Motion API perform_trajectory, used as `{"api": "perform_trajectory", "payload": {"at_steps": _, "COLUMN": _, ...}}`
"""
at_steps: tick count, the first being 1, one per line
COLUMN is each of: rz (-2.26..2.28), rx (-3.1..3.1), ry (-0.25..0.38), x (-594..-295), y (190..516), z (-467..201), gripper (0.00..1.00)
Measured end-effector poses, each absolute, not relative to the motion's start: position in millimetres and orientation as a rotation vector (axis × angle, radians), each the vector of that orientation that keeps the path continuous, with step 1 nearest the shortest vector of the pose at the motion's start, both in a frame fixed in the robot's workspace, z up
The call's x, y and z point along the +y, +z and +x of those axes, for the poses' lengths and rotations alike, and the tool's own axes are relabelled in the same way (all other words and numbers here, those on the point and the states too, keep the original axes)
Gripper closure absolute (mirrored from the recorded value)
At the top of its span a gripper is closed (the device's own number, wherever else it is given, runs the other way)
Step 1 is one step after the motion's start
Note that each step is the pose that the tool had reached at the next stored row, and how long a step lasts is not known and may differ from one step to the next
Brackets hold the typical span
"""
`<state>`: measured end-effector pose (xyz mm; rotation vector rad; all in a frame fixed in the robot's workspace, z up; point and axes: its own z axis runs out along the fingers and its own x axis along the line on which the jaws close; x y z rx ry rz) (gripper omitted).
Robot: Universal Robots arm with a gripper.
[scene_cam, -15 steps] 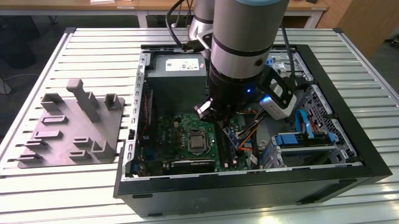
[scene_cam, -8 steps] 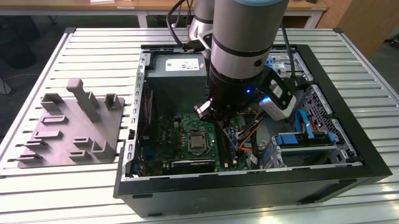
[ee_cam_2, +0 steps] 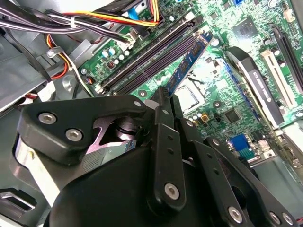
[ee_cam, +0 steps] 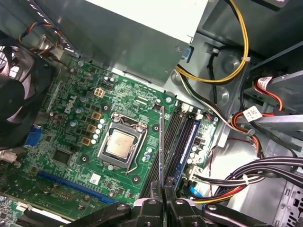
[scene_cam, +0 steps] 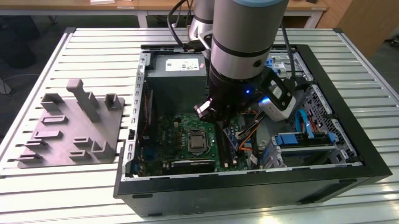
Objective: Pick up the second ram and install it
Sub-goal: 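Insert the second ram into the second slot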
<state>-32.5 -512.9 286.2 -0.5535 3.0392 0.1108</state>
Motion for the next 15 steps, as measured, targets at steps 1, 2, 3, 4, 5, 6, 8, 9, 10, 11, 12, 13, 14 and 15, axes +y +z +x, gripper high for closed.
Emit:
{"api": "perform_trajectory", "payload": {"at_steps": 1, "rz": -0.549, "rx": 3.04, "ry": 0.111, "x": -512.9, "y": 286.1, "z": -32.5, "gripper": 0.86}}
{"api": "perform_trajectory", "payload": {"at_steps": 2, "rz": -0.546, "rx": 3.04, "ry": 0.111, "x": -512.9, "y": 286.1, "z": -32.5, "gripper": 0.86}}
{"api": "perform_trajectory", "payload": {"at_steps": 3, "rz": -0.543, "rx": 3.041, "ry": 0.11, "x": -512.9, "y": 286.0, "z": -32.5, "gripper": 0.86}}
{"api": "perform_trajectory", "payload": {"at_steps": 4, "rz": -0.54, "rx": 3.041, "ry": 0.11, "x": -512.9, "y": 286.0, "z": -32.5, "gripper": 0.86}}
{"api": "perform_trajectory", "payload": {"at_steps": 5, "rz": -0.538, "rx": 3.042, "ry": 0.11, "x": -512.9, "y": 285.9, "z": -32.5, "gripper": 0.86}}
{"api": "perform_trajectory", "payload": {"at_steps": 6, "rz": -0.536, "rx": 3.042, "ry": 0.11, "x": -512.9, "y": 285.9, "z": -32.5, "gripper": 0.86}}
{"api": "perform_trajectory", "payload": {"at_steps": 8, "rz": -0.532, "rx": 3.043, "ry": 0.11, "x": -512.9, "y": 285.8, "z": -32.5, "gripper": 0.86}}
{"api": "perform_trajectory", "payload": {"at_steps": 9, "rz": -0.53, "rx": 3.043, "ry": 0.11, "x": -512.9, "y": 285.7, "z": -32.5, "gripper": 0.86}}
{"api": "perform_trajectory", "payload": {"at_steps": 10, "rz": -0.528, "rx": 3.043, "ry": 0.11, "x": -512.9, "y": 285.7, "z": -32.5, "gripper": 0.86}}
{"api": "perform_trajectory", "payload": {"at_steps": 11, "rz": -0.526, "rx": 3.043, "ry": 0.11, "x": -512.9, "y": 285.7, "z": -32.5, "gripper": 0.86}}
{"api": "perform_trajectory", "payload": {"at_steps": 12, "rz": -0.524, "rx": 3.044, "ry": 0.11, "x": -512.9, "y": 285.6, "z": -32.5, "gripper": 0.86}}
{"api": "perform_trajectory", "payload": {"at_steps": 13, "rz": -0.521, "rx": 3.044, "ry": 0.11, "x": -512.9, "y": 285.5, "z": -32.5, "gripper": 0.86}}
{"api": "perform_trajectory", "payload": {"at_steps": 14, "rz": -0.518, "rx": 3.045, "ry": 0.11, "x": -512.9, "y": 285.5, "z": -32.5, "gripper": 0.86}}
{"api": "perform_trajectory", "payload": {"at_steps": 15, "rz": -0.515, "rx": 3.045, "ry": 0.11, "x": -512.9, "y": 285.4, "z": -32.5, "gripper": 0.86}}
